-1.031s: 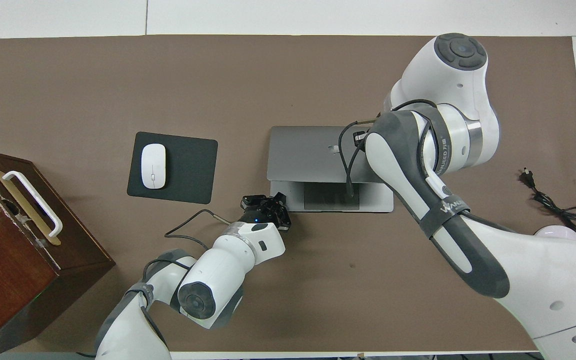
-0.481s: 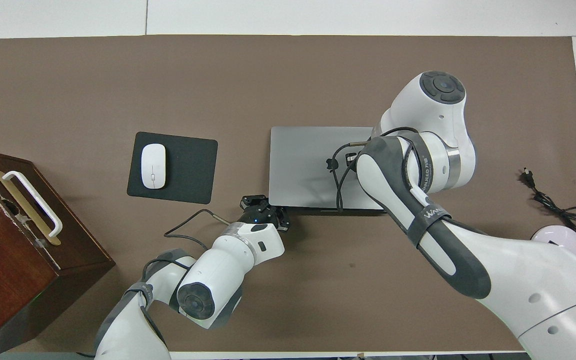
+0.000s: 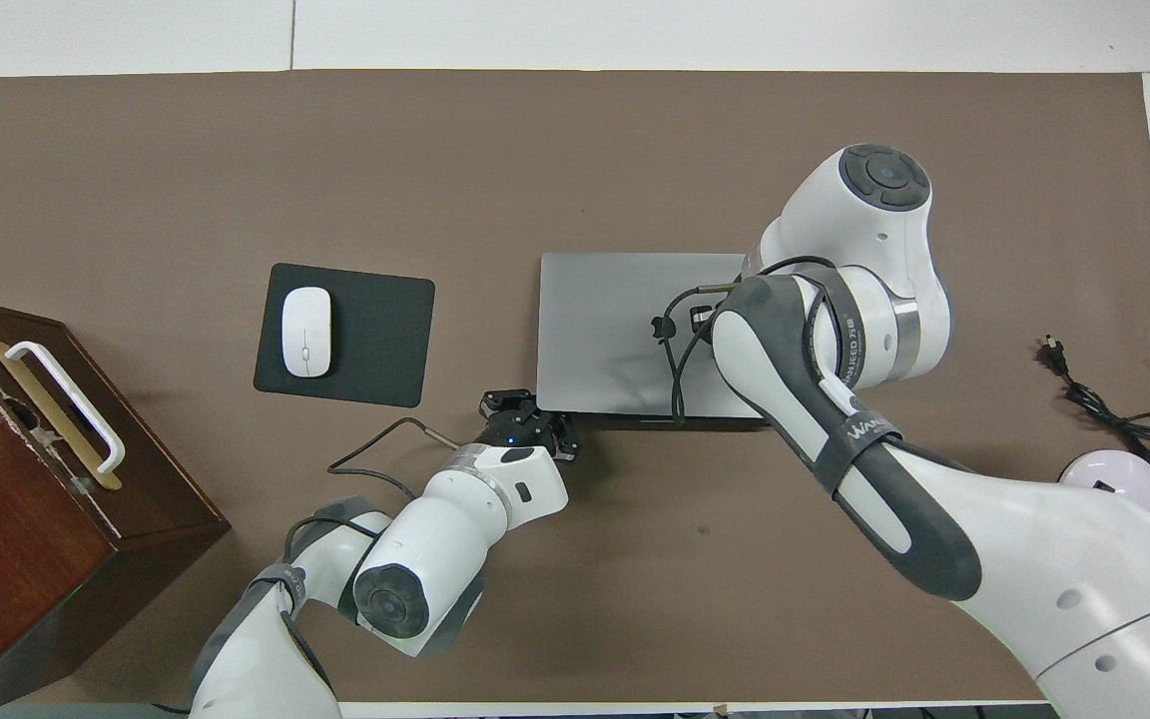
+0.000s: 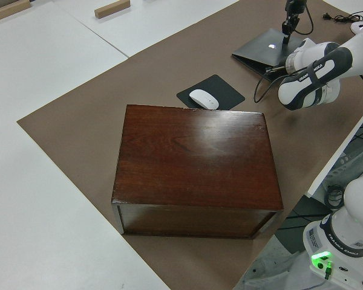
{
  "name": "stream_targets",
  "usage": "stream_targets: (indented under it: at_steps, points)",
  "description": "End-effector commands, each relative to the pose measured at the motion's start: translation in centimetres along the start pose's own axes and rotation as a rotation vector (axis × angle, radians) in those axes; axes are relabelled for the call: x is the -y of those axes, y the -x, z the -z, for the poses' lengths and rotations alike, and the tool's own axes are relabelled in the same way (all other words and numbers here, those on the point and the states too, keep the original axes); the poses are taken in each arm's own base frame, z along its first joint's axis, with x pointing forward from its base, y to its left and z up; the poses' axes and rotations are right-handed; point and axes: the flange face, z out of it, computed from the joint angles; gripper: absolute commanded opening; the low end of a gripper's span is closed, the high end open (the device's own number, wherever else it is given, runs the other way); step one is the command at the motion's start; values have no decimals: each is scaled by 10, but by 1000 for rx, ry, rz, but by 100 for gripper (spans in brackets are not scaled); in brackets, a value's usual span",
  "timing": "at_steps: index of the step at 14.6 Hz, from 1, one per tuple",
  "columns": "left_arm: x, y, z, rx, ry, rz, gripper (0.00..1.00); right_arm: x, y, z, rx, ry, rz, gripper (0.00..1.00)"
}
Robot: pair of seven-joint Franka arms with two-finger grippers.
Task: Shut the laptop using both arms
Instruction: 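Press the closed lid flat with the right gripper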
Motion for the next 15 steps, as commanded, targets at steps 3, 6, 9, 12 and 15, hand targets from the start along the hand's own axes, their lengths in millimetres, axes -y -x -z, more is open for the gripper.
stream_targets:
  at_steps: [3, 6, 9, 12, 15]
  points:
    - [16, 25, -17, 60, -24, -5, 0, -4, 3, 42, 40, -32, -22, 0]
    - [16, 23, -17, 55, -24, -2, 0, -14, 1, 87, 56, -30, -25, 0]
    - [17, 21, -17, 52, -25, 1, 0, -27, 4, 139, 0, -20, -29, 0]
    - [24, 20, -18, 52, -33, 17, 0, -44, 6, 186, -89, 36, -24, 0]
    - [28, 21, -18, 59, -38, 31, 0, -72, 18, 227, -164, 136, 33, 0]
